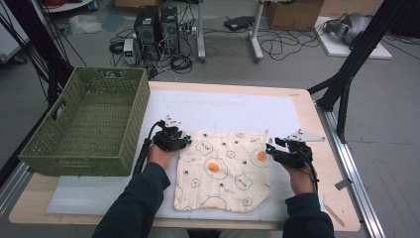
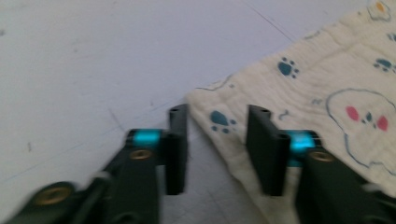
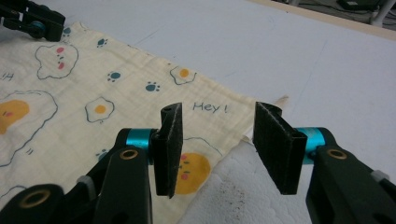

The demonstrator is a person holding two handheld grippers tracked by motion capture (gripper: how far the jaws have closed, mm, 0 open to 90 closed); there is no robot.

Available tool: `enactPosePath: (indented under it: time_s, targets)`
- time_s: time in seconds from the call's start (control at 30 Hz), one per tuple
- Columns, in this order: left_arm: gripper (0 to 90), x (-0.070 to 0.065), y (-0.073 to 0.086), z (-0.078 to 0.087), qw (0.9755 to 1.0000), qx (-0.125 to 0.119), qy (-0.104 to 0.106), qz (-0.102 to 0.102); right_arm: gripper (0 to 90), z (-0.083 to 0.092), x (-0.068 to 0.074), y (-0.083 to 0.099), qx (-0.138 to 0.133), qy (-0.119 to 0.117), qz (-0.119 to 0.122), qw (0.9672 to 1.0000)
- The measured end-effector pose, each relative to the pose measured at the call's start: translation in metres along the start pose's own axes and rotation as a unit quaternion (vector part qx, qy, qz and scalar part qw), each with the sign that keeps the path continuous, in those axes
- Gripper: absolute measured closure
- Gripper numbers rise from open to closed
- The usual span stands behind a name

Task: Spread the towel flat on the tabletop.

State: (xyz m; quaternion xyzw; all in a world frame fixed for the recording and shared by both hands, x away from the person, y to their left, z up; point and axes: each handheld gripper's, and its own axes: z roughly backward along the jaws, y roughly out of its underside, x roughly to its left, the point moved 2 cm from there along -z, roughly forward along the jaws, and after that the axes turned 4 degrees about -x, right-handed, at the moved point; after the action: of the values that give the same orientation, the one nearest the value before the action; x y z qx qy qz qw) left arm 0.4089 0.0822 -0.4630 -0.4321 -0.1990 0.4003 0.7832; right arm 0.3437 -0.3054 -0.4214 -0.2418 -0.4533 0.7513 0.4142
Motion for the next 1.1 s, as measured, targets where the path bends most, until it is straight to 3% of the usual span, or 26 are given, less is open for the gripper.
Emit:
enactPosePath:
  time_s: [0.03,0.07,0.17,0.27,0.3,0.33,0.5,0.6,0.67,0.7,0.73,0.77,0.87,0.93,1.0,1.03,1.1]
  targets:
    - [79.3,0.000,0.000,0.000,1.0000,0.000,0.000,0.000,52.3,-0.001,0.001,0.000,0.001,-0.001,-0.001,1.0000]
    - [86.4,-0.002,-0.001,-0.001,0.9999,-0.002,0.003,-0.016,52.3,-0.001,0.001,0.000,0.001,-0.003,-0.001,1.0000]
    - [87.4,0.011,-0.005,0.000,0.9986,-0.009,-0.052,-0.002,52.4,-0.003,0.004,0.001,0.004,-0.003,0.004,1.0000]
    - [87.4,0.029,-0.010,0.006,0.9944,-0.038,-0.094,0.030,52.4,-0.006,0.007,0.004,0.012,-0.002,0.004,0.9999]
    - [87.4,0.029,-0.010,0.006,0.9944,-0.038,-0.094,0.030,52.4,-0.006,0.007,0.004,0.012,-0.002,0.004,0.9999]
    - [87.4,0.038,-0.010,0.008,0.9929,-0.042,-0.103,0.043,52.4,-0.011,0.009,0.007,0.020,-0.004,0.002,0.9998]
    - [86.2,0.041,-0.010,0.009,0.9936,-0.043,-0.095,0.045,51.9,-0.024,0.018,0.012,0.039,-0.029,-0.007,0.9988]
    - [86.9,0.043,-0.011,0.010,0.9933,-0.047,-0.095,0.047,51.8,-0.034,0.025,0.017,0.054,-0.066,-0.024,0.9960]
    - [87.2,0.046,-0.010,0.009,0.9930,-0.047,-0.095,0.051,56.0,-0.043,0.031,0.021,0.077,-0.074,-0.014,0.9942]
    - [87.2,0.047,-0.010,0.009,0.9929,-0.047,-0.094,0.055,61.3,-0.046,0.035,0.023,0.086,-0.066,0.001,0.9941]
    - [87.3,0.048,-0.010,0.009,0.9927,-0.048,-0.095,0.057,78.6,-0.046,0.038,0.021,0.084,-0.062,0.022,0.9943]
    - [87.3,0.048,-0.010,0.009,0.9923,-0.049,-0.097,0.059,85.6,-0.047,0.039,0.019,0.084,-0.068,0.032,0.9936]
    - [87.3,0.052,-0.010,0.009,0.9910,-0.056,-0.105,0.062,87.7,-0.052,0.040,0.014,0.082,-0.022,0.076,0.9935]
    - [87.3,0.054,-0.010,0.009,0.9903,-0.061,-0.106,0.066,87.6,-0.055,0.036,0.012,0.070,0.015,0.077,0.9944]
    - [86.4,0.054,-0.010,0.008,0.9902,-0.065,-0.103,0.069,87.0,-0.058,0.031,0.010,0.065,0.039,0.061,0.9953]
    - [82.0,0.053,-0.010,0.009,0.9902,-0.064,-0.100,0.074,84.9,-0.059,0.030,0.011,0.069,0.032,0.048,0.9959]
    - [63.9,0.052,-0.009,0.009,0.9904,-0.063,-0.087,0.087,76.0,-0.058,0.029,0.012,0.073,0.033,0.043,0.9958]
